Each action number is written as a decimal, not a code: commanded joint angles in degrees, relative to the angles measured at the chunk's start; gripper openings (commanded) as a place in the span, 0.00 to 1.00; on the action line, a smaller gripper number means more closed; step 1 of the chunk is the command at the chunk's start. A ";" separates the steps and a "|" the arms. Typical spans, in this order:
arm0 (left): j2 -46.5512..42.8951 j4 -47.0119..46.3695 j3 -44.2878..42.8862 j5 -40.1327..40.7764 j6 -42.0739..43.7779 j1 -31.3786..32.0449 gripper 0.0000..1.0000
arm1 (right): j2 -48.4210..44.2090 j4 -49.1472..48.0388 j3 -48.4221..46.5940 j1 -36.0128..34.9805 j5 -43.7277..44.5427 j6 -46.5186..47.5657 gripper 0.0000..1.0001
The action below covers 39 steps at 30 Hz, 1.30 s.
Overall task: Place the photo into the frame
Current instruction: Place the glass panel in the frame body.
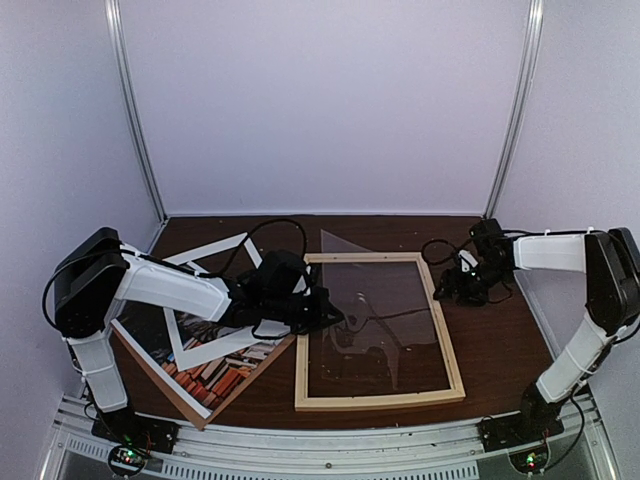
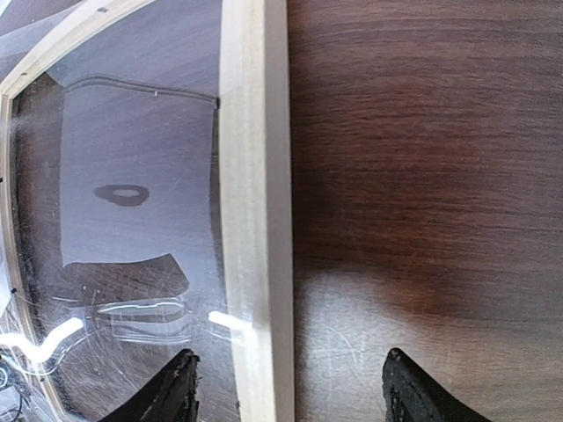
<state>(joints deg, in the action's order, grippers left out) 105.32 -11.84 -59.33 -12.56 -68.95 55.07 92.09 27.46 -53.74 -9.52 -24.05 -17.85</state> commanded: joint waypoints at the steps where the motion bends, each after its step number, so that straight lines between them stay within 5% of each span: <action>1: -1.64 0.09 0.14 0.63 1.47 -0.22 0.00 | 0.94 -0.48 -1.63 -1.32 0.15 1.06 0.74; 7: -1.62 1.44 -0.60 0.46 2.47 -0.22 0.00 | 0.22 0.88 -2.20 -1.70 2.02 1.65 0.99; 39: -1.82 2.61 -0.79 1.01 3.12 -0.24 0.00 | 0.19 1.69 -2.94 -1.77 3.83 1.85 0.99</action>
<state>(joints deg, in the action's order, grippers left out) 105.32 -8.51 -59.35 -12.38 -67.13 55.07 92.60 28.14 -55.20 -11.00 -22.22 -16.64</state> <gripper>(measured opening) 0.010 0.995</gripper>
